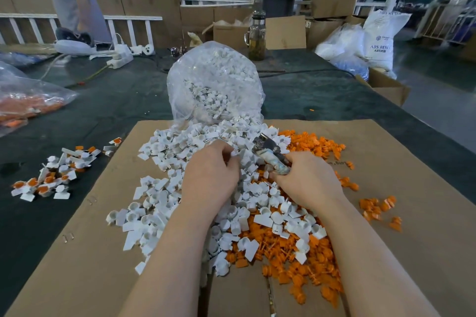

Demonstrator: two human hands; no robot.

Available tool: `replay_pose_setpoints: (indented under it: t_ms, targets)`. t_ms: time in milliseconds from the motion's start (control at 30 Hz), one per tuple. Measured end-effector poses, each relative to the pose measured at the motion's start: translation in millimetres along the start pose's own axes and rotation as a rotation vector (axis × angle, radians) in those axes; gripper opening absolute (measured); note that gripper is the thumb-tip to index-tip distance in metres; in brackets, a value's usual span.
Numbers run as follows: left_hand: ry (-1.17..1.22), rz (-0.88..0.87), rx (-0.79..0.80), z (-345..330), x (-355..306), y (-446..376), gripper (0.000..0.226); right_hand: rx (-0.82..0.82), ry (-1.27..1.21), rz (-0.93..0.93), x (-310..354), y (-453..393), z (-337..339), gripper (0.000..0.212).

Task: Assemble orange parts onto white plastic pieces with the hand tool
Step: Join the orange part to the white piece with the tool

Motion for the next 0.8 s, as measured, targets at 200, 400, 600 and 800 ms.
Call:
replay_pose_setpoints:
  t_ms: [200, 400, 600, 800]
  targets:
    - [0.272, 0.098, -0.037, 8, 3, 1, 0.023, 0.002, -0.001, 0.003, 0, 0, -1, 0.02]
    - [0.565, 0.221, 0.019, 6, 7, 0, 0.013, 0.003, 0.004, -0.006, -1, 2, -2, 0.018]
    - [0.77, 0.275, 0.062, 6, 6, 2, 0.014, -0.145, -0.095, -0.003, 1, 3, 10, 0.024]
    - [0.859, 0.306, 0.032, 6, 4, 2, 0.006, -0.266, -0.303, 0.061, 8, 5, 20, 0.024]
Point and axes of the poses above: each hand's wrist, its own y-axis away from the middle knuckle, its own z-axis out of the back of the hand, x = y × z, the point moved 6 cm from there along -y, towards the middle knuckle, and after that the axes turned 5 degrees about z, right-handed, at the moved point
